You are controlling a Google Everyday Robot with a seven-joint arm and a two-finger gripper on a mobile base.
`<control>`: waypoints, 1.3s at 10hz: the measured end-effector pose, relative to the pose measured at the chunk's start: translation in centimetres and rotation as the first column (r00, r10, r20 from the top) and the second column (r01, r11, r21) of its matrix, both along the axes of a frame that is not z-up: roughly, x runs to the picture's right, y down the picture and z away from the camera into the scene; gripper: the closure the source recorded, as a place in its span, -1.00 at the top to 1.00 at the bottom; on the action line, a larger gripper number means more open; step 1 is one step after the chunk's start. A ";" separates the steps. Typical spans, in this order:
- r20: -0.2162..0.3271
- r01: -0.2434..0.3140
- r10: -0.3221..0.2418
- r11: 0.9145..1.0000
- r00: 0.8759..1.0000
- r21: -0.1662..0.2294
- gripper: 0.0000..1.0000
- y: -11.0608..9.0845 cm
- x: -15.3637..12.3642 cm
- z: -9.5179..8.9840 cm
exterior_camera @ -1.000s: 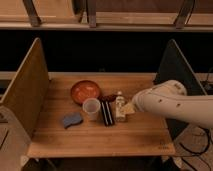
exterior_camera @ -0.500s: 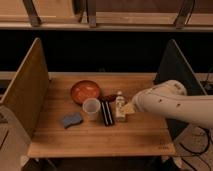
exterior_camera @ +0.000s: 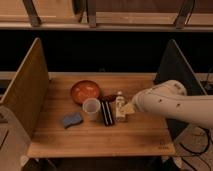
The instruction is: Place the bottle in the ceramic bowl
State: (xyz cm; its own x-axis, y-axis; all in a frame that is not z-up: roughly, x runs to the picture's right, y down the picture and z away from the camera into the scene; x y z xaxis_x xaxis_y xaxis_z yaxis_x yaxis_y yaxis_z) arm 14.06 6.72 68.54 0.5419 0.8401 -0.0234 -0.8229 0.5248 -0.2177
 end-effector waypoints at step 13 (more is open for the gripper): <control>-0.174 -0.078 0.074 0.997 0.982 -0.013 0.60 -5.1 2.6 6.7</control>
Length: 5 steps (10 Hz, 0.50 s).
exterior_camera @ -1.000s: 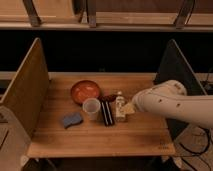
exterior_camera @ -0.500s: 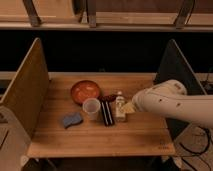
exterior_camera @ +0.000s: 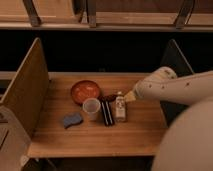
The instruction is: Place the bottle in the ceramic bowl
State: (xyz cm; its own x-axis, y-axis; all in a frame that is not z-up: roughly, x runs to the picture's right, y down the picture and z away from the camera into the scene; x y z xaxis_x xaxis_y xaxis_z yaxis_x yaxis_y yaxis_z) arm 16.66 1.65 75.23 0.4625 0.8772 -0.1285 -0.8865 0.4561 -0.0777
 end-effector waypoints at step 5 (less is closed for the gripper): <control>-0.034 -0.154 0.151 0.979 0.988 -0.132 0.60 3.7 -4.6 4.0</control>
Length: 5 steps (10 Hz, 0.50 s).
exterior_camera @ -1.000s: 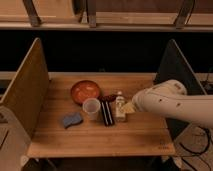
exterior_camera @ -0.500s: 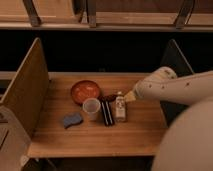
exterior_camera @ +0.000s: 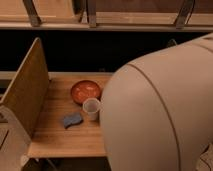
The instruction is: Place the bottle in the ceramic bowl
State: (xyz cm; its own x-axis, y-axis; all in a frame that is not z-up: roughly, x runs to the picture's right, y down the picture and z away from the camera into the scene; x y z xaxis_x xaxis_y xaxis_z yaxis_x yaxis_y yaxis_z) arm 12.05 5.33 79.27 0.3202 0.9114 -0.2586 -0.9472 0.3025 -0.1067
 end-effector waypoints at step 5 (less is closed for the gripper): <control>0.000 -0.028 0.028 0.999 1.000 -0.030 0.60 1.0 -0.3 0.7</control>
State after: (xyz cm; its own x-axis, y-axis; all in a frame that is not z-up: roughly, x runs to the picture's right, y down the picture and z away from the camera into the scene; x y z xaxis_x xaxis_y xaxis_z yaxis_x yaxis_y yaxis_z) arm 11.76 6.34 79.94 0.2951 0.9117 -0.2860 -0.9551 0.2728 -0.1156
